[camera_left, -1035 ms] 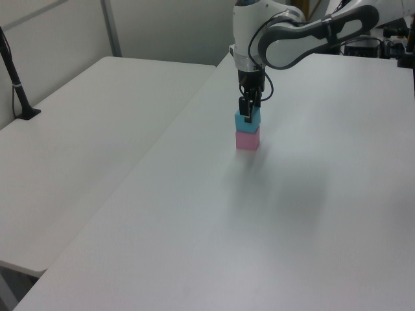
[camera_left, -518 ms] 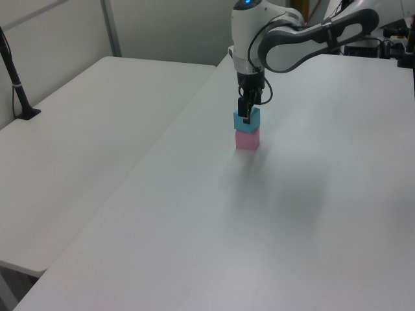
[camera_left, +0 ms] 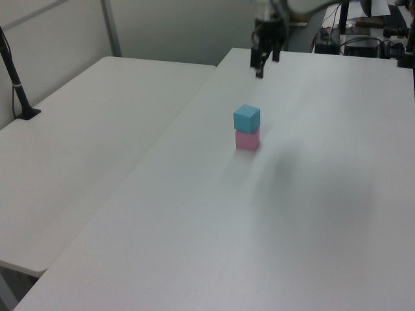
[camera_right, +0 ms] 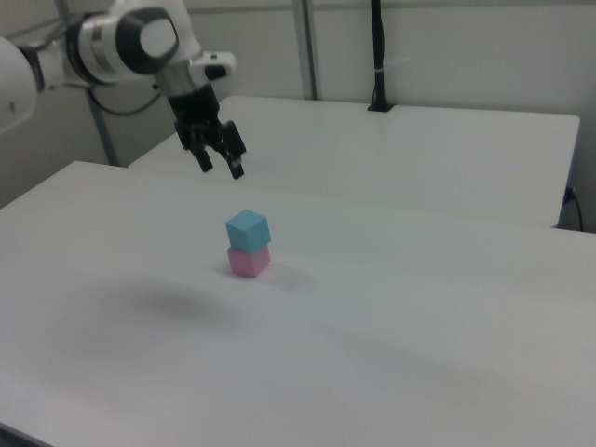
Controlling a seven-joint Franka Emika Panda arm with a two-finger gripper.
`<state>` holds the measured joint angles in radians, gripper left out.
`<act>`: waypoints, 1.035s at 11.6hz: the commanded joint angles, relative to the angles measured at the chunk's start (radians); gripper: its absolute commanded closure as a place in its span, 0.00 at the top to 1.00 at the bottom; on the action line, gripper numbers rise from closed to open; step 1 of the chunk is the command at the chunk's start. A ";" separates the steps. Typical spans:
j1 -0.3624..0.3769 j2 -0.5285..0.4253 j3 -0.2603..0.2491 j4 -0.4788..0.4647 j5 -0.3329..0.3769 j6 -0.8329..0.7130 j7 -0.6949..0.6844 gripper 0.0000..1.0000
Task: Put blue cube on pink cube
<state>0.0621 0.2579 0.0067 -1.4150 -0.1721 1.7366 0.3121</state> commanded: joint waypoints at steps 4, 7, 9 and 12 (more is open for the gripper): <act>-0.064 -0.342 -0.016 -0.204 0.117 -0.164 0.007 1.00; -0.064 -0.358 -0.017 -0.229 0.108 -0.152 -0.228 1.00; -0.076 -0.356 -0.017 -0.228 0.108 -0.143 -0.287 1.00; -0.077 -0.353 -0.017 -0.222 0.103 -0.114 -0.300 1.00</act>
